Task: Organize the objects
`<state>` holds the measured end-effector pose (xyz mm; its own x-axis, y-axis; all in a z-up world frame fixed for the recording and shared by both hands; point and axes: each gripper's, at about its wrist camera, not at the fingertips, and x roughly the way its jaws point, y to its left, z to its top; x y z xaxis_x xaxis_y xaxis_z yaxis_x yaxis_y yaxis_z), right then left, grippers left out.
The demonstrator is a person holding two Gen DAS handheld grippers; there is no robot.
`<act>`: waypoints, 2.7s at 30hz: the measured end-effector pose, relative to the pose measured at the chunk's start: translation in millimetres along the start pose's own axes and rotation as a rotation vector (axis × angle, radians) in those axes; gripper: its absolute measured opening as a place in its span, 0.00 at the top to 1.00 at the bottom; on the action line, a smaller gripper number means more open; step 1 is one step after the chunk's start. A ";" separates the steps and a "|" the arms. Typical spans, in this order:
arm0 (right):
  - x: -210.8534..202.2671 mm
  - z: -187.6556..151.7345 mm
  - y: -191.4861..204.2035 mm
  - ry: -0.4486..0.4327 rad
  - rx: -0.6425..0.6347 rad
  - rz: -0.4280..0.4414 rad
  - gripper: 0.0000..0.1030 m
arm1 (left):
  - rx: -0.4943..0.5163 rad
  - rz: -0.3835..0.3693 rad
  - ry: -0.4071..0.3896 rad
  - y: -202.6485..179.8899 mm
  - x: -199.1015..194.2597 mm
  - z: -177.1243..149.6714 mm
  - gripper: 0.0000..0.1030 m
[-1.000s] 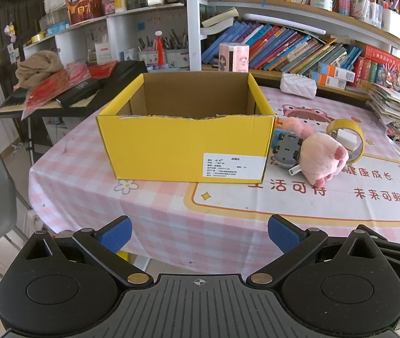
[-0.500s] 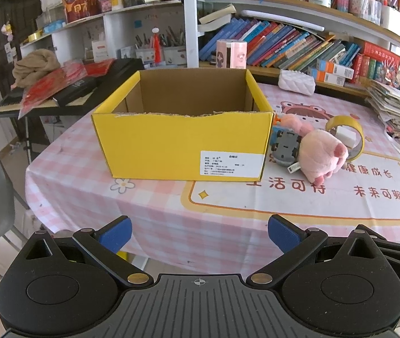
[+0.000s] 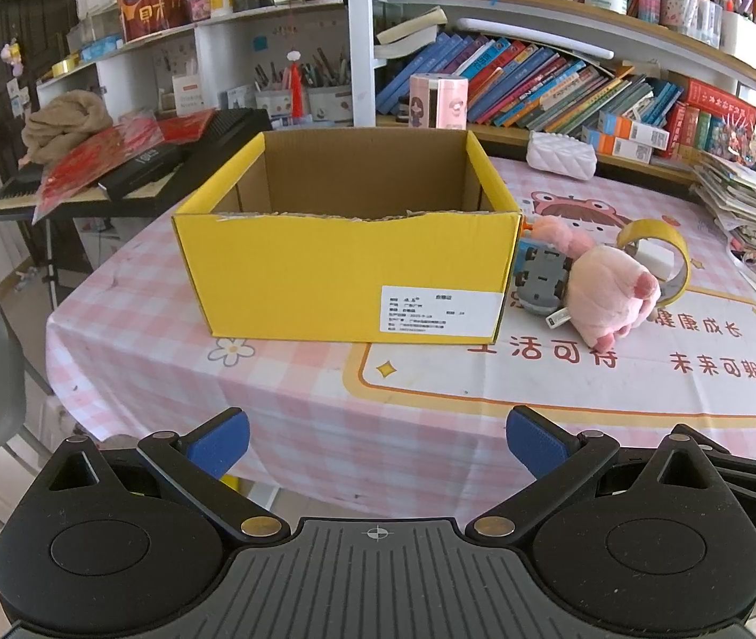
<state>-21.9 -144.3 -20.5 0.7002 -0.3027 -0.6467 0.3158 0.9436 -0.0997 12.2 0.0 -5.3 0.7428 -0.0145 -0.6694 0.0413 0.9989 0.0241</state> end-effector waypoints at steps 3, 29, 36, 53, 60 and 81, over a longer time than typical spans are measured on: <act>-0.1 0.1 0.2 0.000 0.000 -0.001 0.00 | 0.000 0.000 0.000 0.3 -0.1 0.0 0.00; 3.6 -0.3 1.9 0.018 0.002 -0.009 0.00 | 0.011 -0.017 0.011 0.7 5.1 1.4 0.00; 7.5 -0.1 -3.5 0.037 0.002 -0.014 0.00 | 0.021 -0.029 0.022 -3.9 8.4 1.3 0.00; 10.8 1.4 -11.1 0.036 -0.015 -0.030 0.00 | 0.032 -0.070 0.028 -11.0 12.3 -0.4 0.00; 13.8 5.3 -15.1 0.033 -0.015 -0.033 0.00 | 0.030 -0.081 0.033 -15.6 18.0 3.9 0.00; 49.1 35.7 -36.2 0.008 -0.035 0.018 0.03 | 0.052 -0.116 0.007 -48.9 41.6 24.4 0.00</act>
<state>23.9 -198.2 -21.6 0.7007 -0.2844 -0.6543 0.2802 0.9531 -0.1143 57.4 -50.5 -16.2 0.7262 -0.1294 -0.6752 0.1616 0.9867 -0.0153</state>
